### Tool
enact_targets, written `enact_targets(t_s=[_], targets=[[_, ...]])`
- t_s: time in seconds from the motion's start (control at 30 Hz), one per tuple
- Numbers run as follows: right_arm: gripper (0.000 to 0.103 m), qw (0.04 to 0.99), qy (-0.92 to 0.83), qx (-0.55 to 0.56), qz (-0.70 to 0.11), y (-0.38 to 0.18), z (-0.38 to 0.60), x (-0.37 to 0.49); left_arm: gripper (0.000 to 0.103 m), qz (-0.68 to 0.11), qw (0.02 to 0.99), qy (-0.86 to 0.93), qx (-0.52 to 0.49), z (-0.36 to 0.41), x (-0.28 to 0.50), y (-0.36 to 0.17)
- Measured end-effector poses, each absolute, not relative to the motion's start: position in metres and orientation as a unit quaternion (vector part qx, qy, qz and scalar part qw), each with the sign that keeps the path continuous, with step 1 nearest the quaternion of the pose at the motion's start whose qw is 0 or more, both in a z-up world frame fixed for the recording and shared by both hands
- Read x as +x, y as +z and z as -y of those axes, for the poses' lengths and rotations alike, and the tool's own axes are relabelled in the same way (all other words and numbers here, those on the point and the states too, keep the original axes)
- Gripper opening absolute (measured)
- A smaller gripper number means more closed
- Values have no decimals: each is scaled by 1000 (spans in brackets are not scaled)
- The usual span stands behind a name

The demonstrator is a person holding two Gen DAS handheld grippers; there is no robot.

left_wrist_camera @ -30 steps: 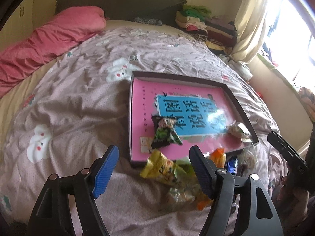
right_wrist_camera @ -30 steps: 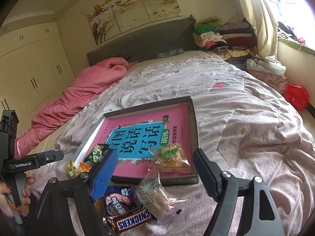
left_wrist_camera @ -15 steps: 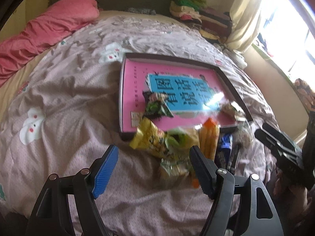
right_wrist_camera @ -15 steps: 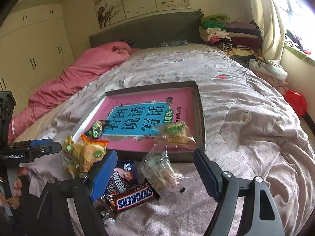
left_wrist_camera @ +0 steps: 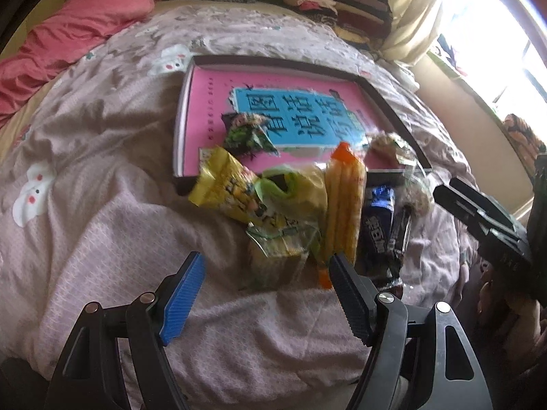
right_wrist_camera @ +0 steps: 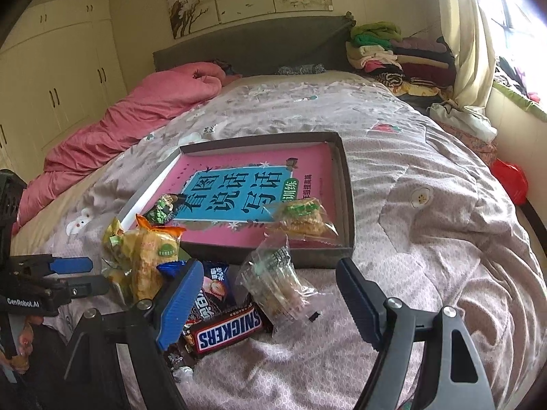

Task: Organize snacks
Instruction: 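Grasp the clear wrapped cake with the left gripper while the right gripper grasps the clear candy bag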

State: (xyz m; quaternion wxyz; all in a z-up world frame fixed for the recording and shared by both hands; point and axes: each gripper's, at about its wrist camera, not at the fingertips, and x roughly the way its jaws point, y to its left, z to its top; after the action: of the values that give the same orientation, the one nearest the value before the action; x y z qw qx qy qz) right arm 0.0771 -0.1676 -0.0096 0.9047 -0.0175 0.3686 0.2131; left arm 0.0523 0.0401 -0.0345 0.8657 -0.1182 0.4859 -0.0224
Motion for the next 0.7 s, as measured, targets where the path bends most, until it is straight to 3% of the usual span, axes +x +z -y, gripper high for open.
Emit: enact_targets(t_s=[0.4, 0.7], targets=[[79, 898, 206, -27, -387, -17, 166, 80, 76, -491, 863, -20, -117, -35, 55, -49], [79, 887, 184, -72, -417, -36, 155, 90, 70, -491, 862, -20, -124, -36, 60, -56]])
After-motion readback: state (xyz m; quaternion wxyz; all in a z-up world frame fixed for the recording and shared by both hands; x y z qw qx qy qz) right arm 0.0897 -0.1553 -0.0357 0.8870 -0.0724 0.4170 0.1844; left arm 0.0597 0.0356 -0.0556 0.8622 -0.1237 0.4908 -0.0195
